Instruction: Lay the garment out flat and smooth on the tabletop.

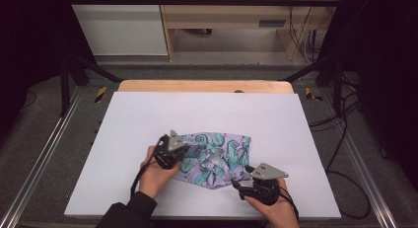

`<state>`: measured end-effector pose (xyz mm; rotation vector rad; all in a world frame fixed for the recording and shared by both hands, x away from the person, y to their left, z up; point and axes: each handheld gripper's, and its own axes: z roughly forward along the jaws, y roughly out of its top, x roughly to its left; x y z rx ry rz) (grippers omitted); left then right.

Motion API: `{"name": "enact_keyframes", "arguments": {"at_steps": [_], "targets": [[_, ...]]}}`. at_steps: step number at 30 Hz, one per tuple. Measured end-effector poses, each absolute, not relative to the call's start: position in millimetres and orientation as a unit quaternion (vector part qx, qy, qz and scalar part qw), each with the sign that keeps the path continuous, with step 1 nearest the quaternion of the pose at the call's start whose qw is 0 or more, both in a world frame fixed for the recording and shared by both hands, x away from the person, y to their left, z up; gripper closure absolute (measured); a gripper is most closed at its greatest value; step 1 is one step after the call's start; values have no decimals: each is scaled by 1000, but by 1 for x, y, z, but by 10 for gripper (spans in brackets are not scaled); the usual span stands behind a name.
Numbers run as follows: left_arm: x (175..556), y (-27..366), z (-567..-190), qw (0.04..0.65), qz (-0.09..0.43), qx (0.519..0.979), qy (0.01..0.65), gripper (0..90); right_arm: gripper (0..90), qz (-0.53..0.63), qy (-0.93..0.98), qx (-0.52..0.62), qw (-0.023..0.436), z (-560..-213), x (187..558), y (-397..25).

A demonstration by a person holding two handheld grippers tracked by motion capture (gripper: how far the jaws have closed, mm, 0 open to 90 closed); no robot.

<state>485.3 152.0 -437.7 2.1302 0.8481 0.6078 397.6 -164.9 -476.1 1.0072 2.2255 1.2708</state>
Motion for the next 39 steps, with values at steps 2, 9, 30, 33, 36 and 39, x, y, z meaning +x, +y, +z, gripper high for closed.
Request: {"name": "enact_keyframes", "arguments": {"at_steps": [2,9,30,33,36,39], "targets": [[491,175,-434,374,241,821,357,894,298,454,793,359,193,-476,398,-165],[486,222,-456,382,226,800,403,892,306,452,798,349,193,-473,396,-160],[477,236,-469,464,207,753,418,893,868,376,862,281,190,-472,434,-112],[476,236,-470,466,200,753,419,893,890,397,852,287,186,-458,445,-108],[475,235,-470,466,197,754,418,892,892,397,850,288,191,-435,468,-99],[475,234,-469,467,193,756,416,891,892,394,851,299,179,-420,497,-86]]}}
